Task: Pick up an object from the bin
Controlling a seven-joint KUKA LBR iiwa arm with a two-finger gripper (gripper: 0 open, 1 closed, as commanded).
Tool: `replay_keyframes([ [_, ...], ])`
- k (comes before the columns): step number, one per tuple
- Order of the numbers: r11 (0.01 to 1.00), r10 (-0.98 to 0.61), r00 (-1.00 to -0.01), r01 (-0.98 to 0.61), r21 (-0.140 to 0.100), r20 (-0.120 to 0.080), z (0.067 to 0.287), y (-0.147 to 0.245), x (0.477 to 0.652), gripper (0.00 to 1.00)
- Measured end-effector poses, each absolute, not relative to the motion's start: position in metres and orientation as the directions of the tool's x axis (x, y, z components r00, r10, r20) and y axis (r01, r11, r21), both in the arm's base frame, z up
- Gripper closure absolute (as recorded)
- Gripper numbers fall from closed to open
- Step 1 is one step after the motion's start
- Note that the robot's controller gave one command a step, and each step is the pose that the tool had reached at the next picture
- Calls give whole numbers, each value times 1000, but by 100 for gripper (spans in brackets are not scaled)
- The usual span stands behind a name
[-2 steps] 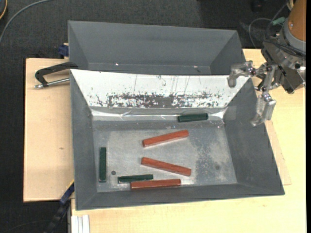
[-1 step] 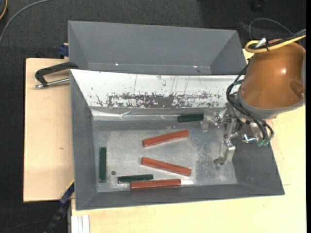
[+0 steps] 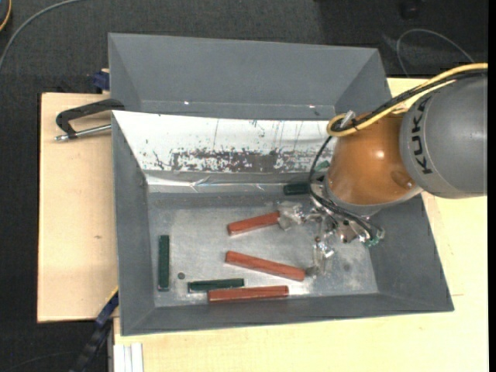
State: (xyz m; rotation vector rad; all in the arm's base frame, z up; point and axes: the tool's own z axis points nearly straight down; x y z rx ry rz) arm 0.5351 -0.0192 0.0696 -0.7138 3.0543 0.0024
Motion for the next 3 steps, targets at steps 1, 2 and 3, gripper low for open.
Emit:
replay_keyframes([
  [1, 907, -420, -907, -420, 1, -13, 72, 72, 586, 0],
  [2, 809, -587, -809, -587, 2, 0, 90, 84, 519, 0],
  [3, 757, -653, -757, -653, 0, -1, 71, 109, 516, 0],
])
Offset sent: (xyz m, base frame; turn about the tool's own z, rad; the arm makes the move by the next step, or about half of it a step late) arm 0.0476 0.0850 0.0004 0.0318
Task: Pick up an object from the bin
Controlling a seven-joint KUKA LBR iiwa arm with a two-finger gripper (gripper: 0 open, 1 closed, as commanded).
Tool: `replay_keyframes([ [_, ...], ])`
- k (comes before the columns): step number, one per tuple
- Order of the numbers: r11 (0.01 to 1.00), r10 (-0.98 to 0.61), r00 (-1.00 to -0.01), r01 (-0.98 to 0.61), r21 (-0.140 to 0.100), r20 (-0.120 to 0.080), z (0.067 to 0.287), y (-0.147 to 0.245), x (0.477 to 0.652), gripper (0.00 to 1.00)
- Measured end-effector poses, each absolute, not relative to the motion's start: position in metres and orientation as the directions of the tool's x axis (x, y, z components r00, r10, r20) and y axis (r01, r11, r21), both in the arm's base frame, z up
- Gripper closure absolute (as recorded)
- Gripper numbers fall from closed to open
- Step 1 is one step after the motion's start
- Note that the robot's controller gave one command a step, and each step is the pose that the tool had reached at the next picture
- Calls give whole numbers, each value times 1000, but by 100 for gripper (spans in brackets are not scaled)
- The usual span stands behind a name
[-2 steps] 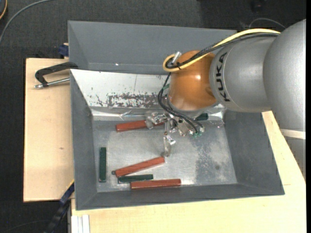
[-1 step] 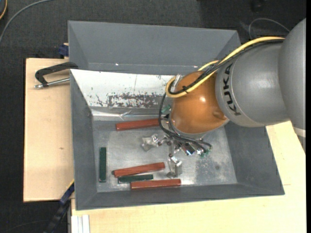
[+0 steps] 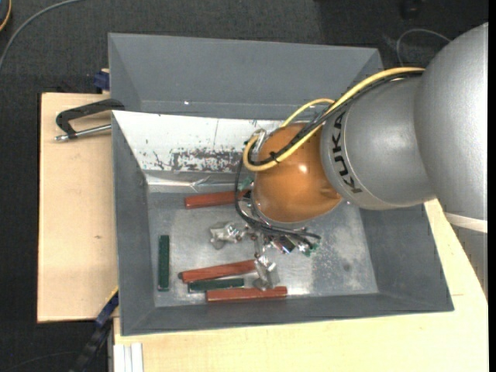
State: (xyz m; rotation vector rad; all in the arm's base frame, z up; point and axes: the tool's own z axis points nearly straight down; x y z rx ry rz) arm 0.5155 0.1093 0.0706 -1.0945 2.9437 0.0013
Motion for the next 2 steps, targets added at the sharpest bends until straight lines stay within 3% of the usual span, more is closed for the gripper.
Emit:
replay_keyframes([
  [1, 759, -652, -759, -652, -2, -6, 71, 109, 517, 100],
  [2, 821, -571, -821, -571, -6, -15, 207, 100, 538, 100],
])
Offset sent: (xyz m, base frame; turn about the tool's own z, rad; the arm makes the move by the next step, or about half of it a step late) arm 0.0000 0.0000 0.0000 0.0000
